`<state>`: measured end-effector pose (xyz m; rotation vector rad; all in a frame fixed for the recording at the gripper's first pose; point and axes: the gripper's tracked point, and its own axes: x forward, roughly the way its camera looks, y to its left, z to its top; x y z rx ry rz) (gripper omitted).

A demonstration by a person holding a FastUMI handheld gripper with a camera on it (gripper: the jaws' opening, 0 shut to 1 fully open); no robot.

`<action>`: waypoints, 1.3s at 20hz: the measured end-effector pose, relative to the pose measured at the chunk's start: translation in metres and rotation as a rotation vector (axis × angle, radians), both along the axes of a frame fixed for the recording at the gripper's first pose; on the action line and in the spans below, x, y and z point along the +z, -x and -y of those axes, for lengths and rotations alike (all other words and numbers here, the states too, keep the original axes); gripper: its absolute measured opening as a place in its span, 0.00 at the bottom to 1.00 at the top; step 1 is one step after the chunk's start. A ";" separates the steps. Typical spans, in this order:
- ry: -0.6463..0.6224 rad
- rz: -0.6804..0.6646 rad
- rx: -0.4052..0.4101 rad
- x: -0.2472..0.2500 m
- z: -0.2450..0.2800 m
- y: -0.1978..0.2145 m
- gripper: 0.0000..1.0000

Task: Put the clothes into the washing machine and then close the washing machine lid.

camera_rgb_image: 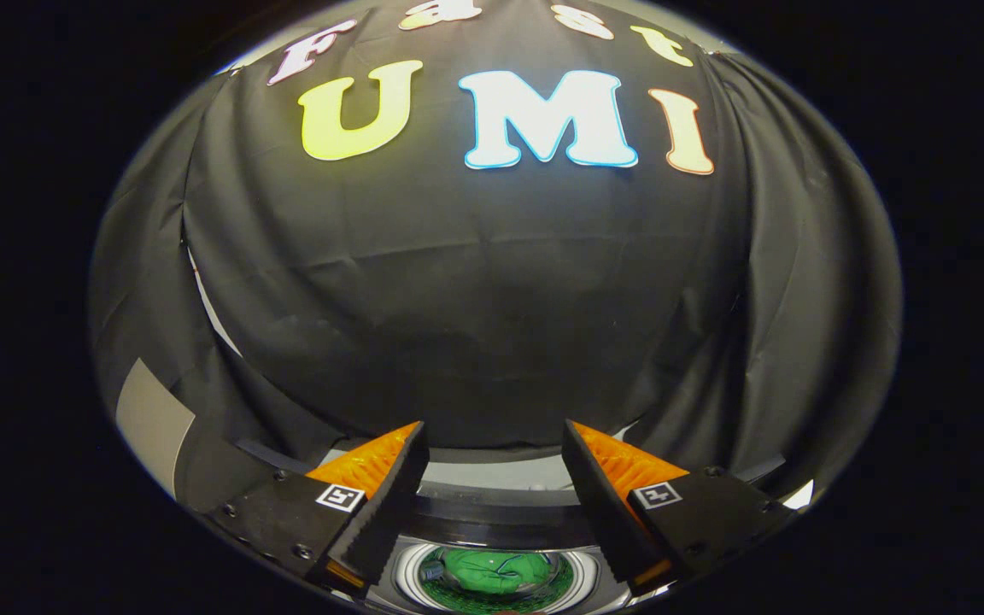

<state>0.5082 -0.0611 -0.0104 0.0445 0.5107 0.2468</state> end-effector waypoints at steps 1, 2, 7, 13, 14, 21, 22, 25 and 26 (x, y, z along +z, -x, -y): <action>-0.026 -0.012 -0.007 0.000 0.002 -0.001 0.98; -0.041 -0.015 -0.009 0.000 0.002 -0.002 0.99; -0.035 -0.010 0.000 -0.001 0.000 0.005 0.98; -0.037 0.028 0.006 -0.002 0.004 0.029 0.98; -0.035 0.033 0.005 -0.001 0.004 0.031 0.98; -0.041 0.133 0.004 -0.001 0.006 0.059 0.98; -0.042 0.139 0.004 -0.001 0.007 0.062 0.98; -0.044 0.164 0.001 -0.001 0.008 0.070 0.99; -0.044 0.176 0.004 -0.001 0.009 0.074 0.99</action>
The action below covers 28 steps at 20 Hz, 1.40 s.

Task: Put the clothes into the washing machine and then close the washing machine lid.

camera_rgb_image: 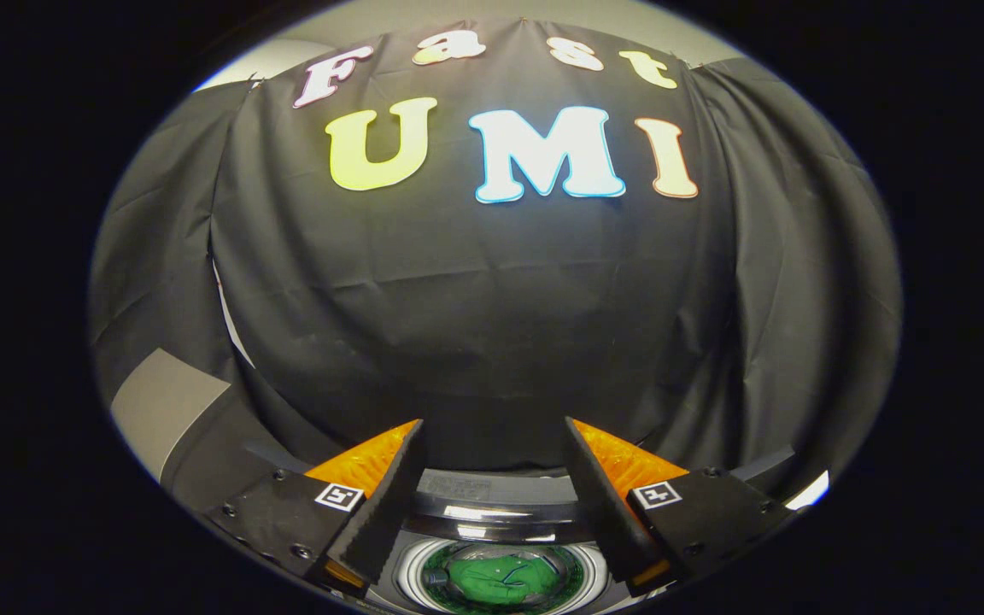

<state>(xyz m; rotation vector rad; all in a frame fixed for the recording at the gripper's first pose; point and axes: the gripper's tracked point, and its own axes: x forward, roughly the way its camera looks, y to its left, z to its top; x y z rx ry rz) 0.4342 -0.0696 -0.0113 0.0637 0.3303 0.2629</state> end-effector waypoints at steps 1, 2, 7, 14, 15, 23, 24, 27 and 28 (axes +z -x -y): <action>0.000 0.018 0.004 0.000 0.000 0.003 0.99; -0.006 0.029 0.004 0.001 0.000 0.004 0.98; -0.011 0.092 -0.004 -0.001 0.003 0.014 0.98; -0.021 0.180 -0.011 -0.008 0.009 0.038 0.98; -0.025 0.194 -0.013 -0.008 0.010 0.040 0.98; -0.040 0.279 -0.020 -0.029 0.016 0.075 0.98; -0.041 0.283 -0.019 -0.033 0.016 0.082 0.98; -0.044 0.213 -0.045 -0.070 0.023 0.107 0.96; -0.052 0.178 -0.053 -0.086 0.024 0.118 0.96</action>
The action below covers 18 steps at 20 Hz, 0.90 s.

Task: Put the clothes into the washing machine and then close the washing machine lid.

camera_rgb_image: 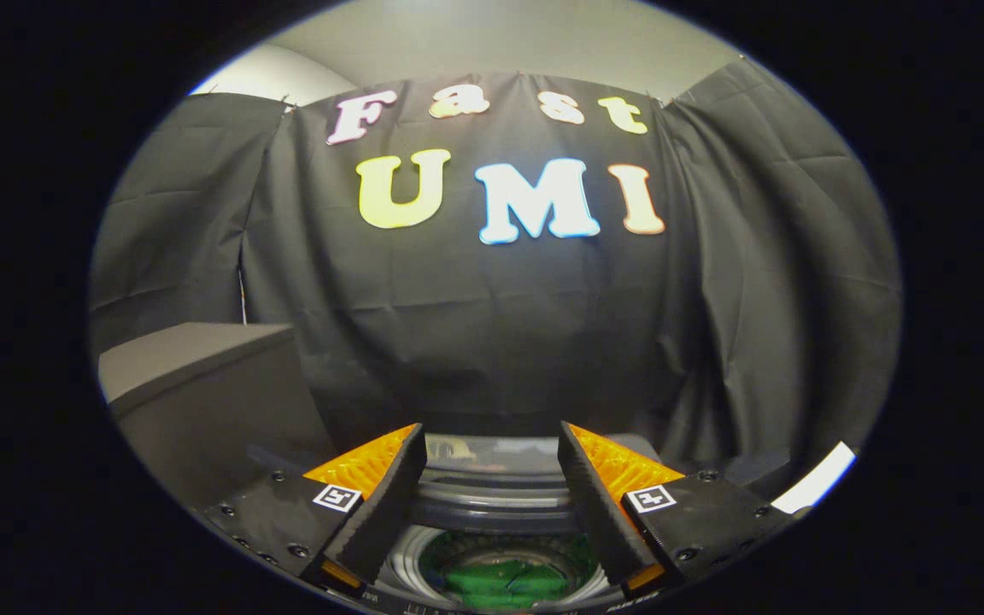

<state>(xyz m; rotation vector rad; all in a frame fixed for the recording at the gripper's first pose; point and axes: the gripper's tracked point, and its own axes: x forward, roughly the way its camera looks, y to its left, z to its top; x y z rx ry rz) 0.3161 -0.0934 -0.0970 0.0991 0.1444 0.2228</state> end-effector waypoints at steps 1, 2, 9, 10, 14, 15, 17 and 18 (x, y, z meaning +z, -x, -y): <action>-0.014 -0.029 -0.005 -0.013 0.000 0.013 0.96; -0.027 -0.058 -0.003 -0.024 -0.001 0.026 0.95; 0.067 -0.055 0.038 -0.055 -0.003 0.103 0.96; 0.070 -0.041 0.029 -0.054 -0.001 0.112 0.96; 0.062 0.033 -0.006 -0.031 0.005 0.147 0.96; 0.073 0.047 -0.008 -0.027 0.010 0.159 0.96; 0.082 0.084 -0.023 -0.016 0.012 0.179 0.96; 0.078 0.104 -0.033 -0.010 0.013 0.189 0.96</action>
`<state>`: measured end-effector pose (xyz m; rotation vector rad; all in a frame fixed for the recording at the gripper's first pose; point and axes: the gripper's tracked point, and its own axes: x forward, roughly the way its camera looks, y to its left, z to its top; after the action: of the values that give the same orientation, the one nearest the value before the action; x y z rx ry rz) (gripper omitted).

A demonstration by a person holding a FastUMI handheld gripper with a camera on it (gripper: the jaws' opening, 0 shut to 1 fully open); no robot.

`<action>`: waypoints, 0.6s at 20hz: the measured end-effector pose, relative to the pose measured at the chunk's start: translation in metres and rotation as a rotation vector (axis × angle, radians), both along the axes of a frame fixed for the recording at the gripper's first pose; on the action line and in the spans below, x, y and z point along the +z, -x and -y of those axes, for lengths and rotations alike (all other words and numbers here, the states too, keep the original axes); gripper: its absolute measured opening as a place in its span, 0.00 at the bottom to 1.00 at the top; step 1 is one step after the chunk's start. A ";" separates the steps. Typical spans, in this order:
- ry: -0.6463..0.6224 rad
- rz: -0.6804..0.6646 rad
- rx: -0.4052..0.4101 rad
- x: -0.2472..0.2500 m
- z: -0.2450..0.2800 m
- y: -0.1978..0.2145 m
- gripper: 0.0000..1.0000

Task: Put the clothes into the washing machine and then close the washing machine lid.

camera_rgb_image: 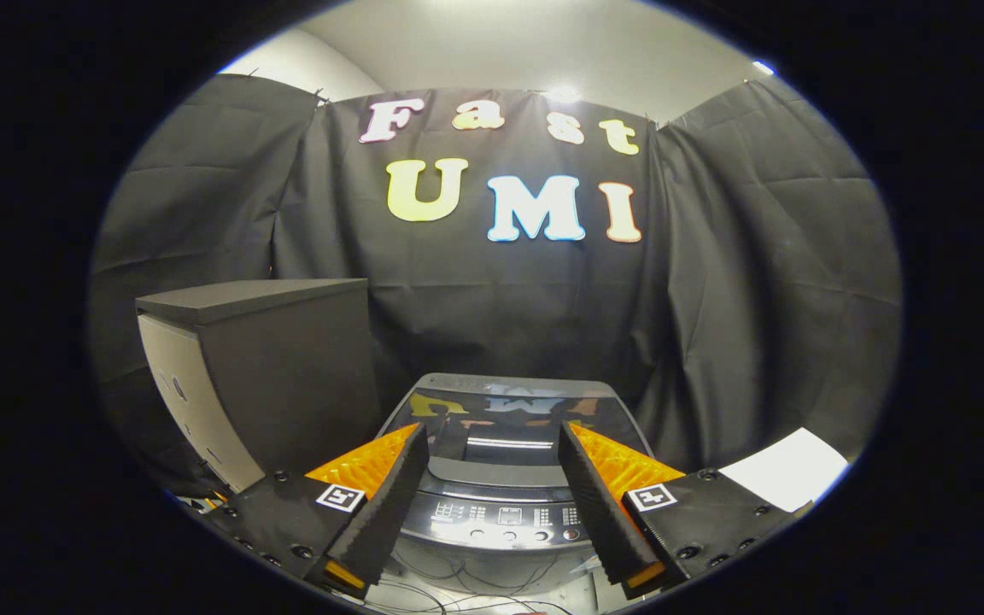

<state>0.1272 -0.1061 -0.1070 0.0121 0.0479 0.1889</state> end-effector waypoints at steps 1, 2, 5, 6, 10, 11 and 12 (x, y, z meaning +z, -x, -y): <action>-0.002 0.010 -0.012 0.002 0.000 0.010 0.96; -0.007 0.016 -0.027 0.004 0.001 0.022 0.96; -0.019 0.017 -0.070 0.003 -0.002 0.058 0.96; -0.007 0.016 -0.087 0.001 -0.002 0.069 0.96; -0.008 0.024 -0.133 0.000 -0.008 0.107 0.96; -0.015 0.016 -0.147 -0.003 -0.009 0.114 0.96; -0.025 0.016 -0.166 -0.002 -0.008 0.122 0.96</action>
<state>0.0055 -0.0978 -0.1095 0.0396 0.0279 0.0238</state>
